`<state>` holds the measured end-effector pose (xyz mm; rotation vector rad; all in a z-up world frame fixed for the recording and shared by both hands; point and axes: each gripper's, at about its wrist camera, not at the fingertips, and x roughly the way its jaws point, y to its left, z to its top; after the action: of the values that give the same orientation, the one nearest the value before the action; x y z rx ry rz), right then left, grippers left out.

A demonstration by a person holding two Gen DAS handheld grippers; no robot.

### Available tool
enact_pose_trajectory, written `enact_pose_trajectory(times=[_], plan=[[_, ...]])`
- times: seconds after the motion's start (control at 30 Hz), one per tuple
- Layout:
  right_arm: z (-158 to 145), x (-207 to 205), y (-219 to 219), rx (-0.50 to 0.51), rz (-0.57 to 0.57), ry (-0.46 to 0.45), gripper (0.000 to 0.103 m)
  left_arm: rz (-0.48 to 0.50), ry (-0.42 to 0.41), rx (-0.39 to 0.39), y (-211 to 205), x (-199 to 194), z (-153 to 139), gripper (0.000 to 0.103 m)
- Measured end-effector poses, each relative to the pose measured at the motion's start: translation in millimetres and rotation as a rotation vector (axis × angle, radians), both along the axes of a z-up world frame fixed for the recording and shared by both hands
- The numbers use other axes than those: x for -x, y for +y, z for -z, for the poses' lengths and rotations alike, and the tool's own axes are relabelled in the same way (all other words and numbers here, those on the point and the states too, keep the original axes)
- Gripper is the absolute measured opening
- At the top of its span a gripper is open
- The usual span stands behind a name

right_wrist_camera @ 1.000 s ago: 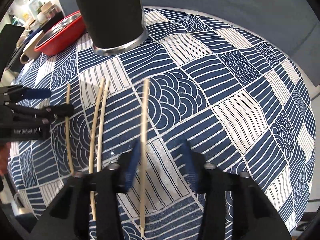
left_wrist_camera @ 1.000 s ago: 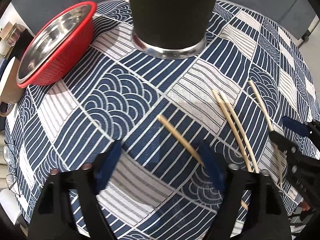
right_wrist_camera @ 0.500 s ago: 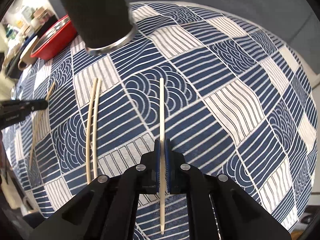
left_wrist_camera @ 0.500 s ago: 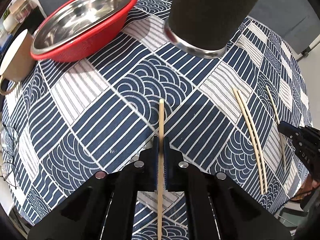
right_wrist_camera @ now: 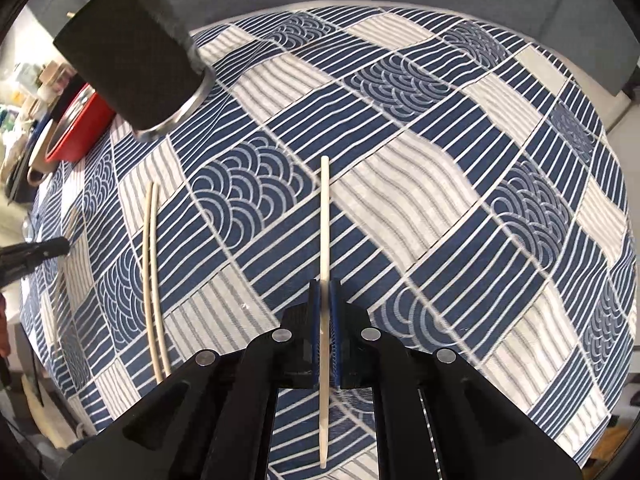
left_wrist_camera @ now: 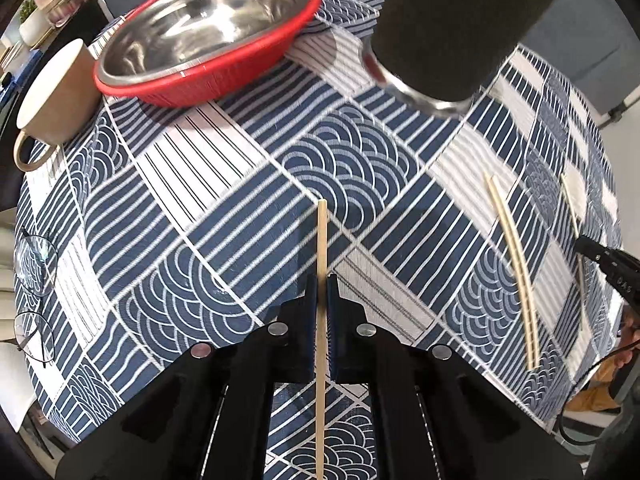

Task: Organize utensils
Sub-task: 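Lift both held chopsticks and carry them over the black holder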

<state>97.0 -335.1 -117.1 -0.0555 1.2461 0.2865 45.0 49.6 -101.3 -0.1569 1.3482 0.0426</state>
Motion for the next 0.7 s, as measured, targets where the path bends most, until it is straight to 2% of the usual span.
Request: enact_pose_trajectory(times=[0.13, 0.3, 0.37, 0.6, 0.7], plan=[[-12.3, -7.5, -4.3, -0.013, 0.007, -0.023, 0.005, -0.005, -0.044, -0.005, 10.4, 1.6, -21.9, 0.005], [-35.2, -19.5, 0.2, -0.002, -0.018, -0.06, 0.005, 0.004, -0.088, -0.06, 12.9, -5.4, -52.7, 0.005], [-45.0, -25.0, 3.5, -0.004, -0.023, -0.077, 0.005, 0.003, -0.111, -0.066, 10.5, -19.0, -63.5, 0.005], [-96.1, -48.5, 9.7, -0.03, -0.029, -0.177, 0.005, 0.002, -0.218, -0.081, 7.4, -53.1, -113.1, 0.005], [-120.4, -57.0, 12.9, -0.041, -0.038, -0.225, 0.005, 0.024, -0.257, -0.13, 0.8, -64.8, -131.0, 0.005]])
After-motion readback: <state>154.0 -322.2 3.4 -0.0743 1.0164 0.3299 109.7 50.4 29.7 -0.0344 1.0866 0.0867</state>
